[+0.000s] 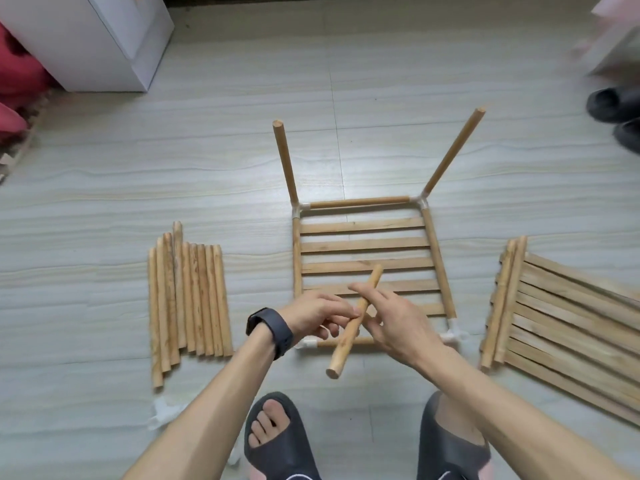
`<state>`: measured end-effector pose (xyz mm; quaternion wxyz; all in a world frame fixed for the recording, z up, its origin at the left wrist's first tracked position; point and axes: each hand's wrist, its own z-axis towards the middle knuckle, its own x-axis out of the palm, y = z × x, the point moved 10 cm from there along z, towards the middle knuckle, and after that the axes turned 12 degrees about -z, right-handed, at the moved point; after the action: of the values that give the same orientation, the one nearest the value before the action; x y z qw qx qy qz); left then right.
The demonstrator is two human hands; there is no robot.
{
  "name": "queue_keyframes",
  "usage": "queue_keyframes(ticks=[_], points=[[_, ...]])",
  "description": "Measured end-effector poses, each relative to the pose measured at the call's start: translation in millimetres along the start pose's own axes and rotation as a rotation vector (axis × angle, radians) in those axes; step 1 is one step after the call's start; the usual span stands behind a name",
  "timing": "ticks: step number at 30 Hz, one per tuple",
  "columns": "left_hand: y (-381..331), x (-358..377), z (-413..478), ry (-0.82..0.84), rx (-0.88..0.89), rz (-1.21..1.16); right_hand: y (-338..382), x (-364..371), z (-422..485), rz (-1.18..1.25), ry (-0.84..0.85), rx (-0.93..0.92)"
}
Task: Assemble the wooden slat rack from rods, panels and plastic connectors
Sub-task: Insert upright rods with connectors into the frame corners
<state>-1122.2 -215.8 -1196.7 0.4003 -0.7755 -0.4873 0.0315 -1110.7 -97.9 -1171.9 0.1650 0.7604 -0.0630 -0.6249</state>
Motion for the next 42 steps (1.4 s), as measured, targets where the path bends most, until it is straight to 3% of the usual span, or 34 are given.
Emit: queue_keyframes(ticks=[3,7,10,12,17,22,28,33,37,40,42], points=[[-5.9,22.8,9.5,-0.021,0.017,0.113,-30.1,-15.4,-16.9,0.055,-0.109,0.137],[-0.5,17.0,30.6,-0.215,0.103,0.307,-88.4,-23.1,-50.4,0.15,-0.146,0.331],[17.8,4.9,47.7,-0.351,0.033,0.975,-134.7,-26.8,-84.0,0.326,-0.182,0.5],[34.6,2.6,57.4,-0.362,-0.006,1.201,-159.0,-34.7,-107.3,0.425,-0.262,0.603],[85.7,-11.1,74.0,-0.309,-0.16,1.294,-195.4,-37.3,-147.6,0.513,-0.299,0.794],[95.7,-11.9,77.2,-0.348,-0.187,1.299,-208.4,-25.6,-166.1,0.51,-0.313,0.906],[99.1,-15.9,78.9,-0.329,-0.25,1.295,-205.0,-22.4,-155.3,0.436,-0.297,0.841],[101.7,-14.1,79.0,-0.338,-0.26,1.298,-184.6,-36.5,-129.2,0.177,-0.259,0.597],[100.5,-15.1,82.2,-0.348,-0.264,1.308,-178.1,-39.1,-135.1,0.226,-0.384,0.438],[101.4,-14.2,84.6,-0.363,-0.262,1.336,-162.2,-26.3,-135.0,0.145,-0.371,0.281],[101.4,-15.0,83.7,-0.39,-0.249,1.361,-158.7,-19.2,-130.0,0.111,-0.358,0.271]])
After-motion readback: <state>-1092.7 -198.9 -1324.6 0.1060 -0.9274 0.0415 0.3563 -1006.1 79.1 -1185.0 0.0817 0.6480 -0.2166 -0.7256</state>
